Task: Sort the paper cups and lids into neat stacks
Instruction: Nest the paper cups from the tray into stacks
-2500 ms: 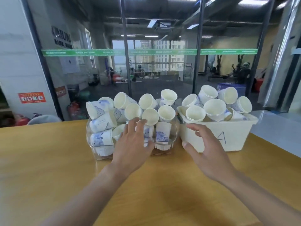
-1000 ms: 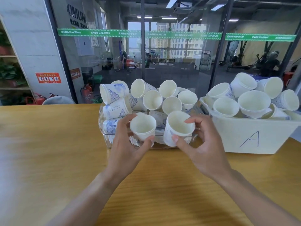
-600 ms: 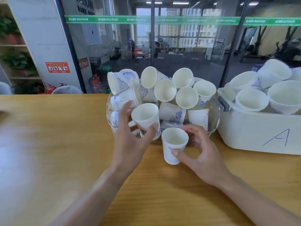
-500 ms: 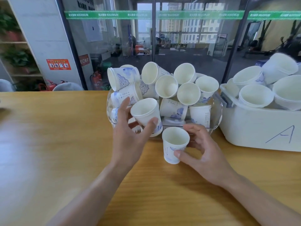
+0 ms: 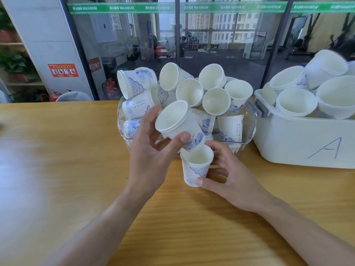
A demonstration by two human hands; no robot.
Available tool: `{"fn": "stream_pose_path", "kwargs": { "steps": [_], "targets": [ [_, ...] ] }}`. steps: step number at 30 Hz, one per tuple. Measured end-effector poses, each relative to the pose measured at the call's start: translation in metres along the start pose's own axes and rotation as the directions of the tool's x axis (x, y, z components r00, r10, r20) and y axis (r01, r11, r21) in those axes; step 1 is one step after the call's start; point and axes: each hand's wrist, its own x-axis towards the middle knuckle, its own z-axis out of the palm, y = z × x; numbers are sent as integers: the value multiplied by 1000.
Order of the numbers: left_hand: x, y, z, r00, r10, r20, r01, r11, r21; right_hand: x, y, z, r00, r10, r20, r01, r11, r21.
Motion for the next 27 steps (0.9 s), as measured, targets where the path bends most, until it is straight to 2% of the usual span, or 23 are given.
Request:
{"fn": "stream_pose_path", "kwargs": {
  "steps": [7,14,22,27],
  "targets": [
    [-10,-8,4,990,32,137,-61,976,207,1,0,-5,1000,-6,-2,6,1000,12],
    [-11,-25,-1,941,-101,322,-15,941,339,1,4,-9,998,-25,-58,25,1000,-4],
    [-13,-33,-2,887,-209,413,18,907,421,3,5,-12,990,-10,-139,11,1000,3],
    [-14,-29,-1,892,-152,426,-49,904,424,1,0,-13,971,-26,-239,30,999,14]
  ]
}}
